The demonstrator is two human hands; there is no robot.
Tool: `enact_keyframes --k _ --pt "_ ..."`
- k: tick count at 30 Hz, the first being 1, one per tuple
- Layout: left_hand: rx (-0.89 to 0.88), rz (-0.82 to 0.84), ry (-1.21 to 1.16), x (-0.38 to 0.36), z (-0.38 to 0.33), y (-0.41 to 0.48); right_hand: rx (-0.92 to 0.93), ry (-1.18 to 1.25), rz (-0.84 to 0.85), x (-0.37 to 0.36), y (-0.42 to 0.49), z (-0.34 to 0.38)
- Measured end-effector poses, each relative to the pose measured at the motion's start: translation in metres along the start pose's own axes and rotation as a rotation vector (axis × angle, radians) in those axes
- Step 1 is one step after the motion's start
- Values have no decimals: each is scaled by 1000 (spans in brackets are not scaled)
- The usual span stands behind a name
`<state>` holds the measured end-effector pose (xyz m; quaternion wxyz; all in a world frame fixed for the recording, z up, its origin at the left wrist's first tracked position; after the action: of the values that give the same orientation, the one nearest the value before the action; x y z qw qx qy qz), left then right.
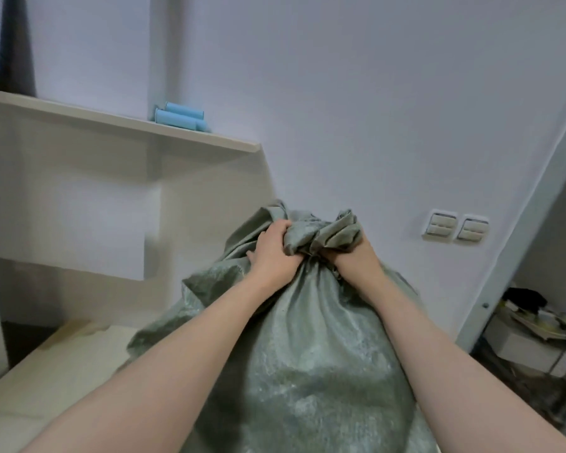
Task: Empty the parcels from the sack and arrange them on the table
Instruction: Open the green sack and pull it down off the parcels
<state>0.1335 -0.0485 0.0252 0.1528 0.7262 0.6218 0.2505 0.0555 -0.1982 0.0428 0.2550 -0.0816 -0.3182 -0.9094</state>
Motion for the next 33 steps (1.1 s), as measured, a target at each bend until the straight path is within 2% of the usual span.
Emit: enact_keyframes --k 2,4,6,9,12,14,16,18,19,22,29,31,33 --pt "5 75 186 -3 6 -10 -99 -25 48 -7 -8 -24" --pt "-4 156 237 -5 -1 -20 -111 -90 67 -11 -10 -36" --pt "-14 224 287 -8 -7 -30 -199 -142 123 -15 -13 -39" --pt "-53 277 480 -7 -11 -42 -220 -188 296 -20 -23 -31" --pt "-166 192 749 4 -10 -46 -199 -129 437 -14 -32 -31" --pt "-253 93 888 9 -7 -46 -204 -83 487 0 -39 -24" --pt "-366 -17 957 11 -9 -46 -115 -101 498 16 -45 -10" --pt "-409 -53 974 11 -12 -46 11 -277 411 33 -43 -2" --pt "-399 -35 972 11 -13 -46 15 -360 366 41 -41 -3" --pt "-335 48 895 11 -13 -42 -112 -443 275 55 -34 -24" --pt "-79 461 837 3 14 -22 -434 -239 246 37 -35 -52" --pt "-3 496 719 -1 21 -21 -415 -280 208 33 -28 -54" --pt "29 432 615 -5 25 -21 -386 -335 168 29 -21 -49"
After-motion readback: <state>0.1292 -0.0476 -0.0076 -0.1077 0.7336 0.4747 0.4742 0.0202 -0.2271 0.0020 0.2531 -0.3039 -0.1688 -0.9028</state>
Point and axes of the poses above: each hand's wrist, its own y-axis towards the middle knuckle, its own x-axis out of the back of the hand, z = x × y, the point moved 6 cm from there along y, towards the middle knuckle, and after that the axes turned 15 degrees about -z, right-handed, at the moved point
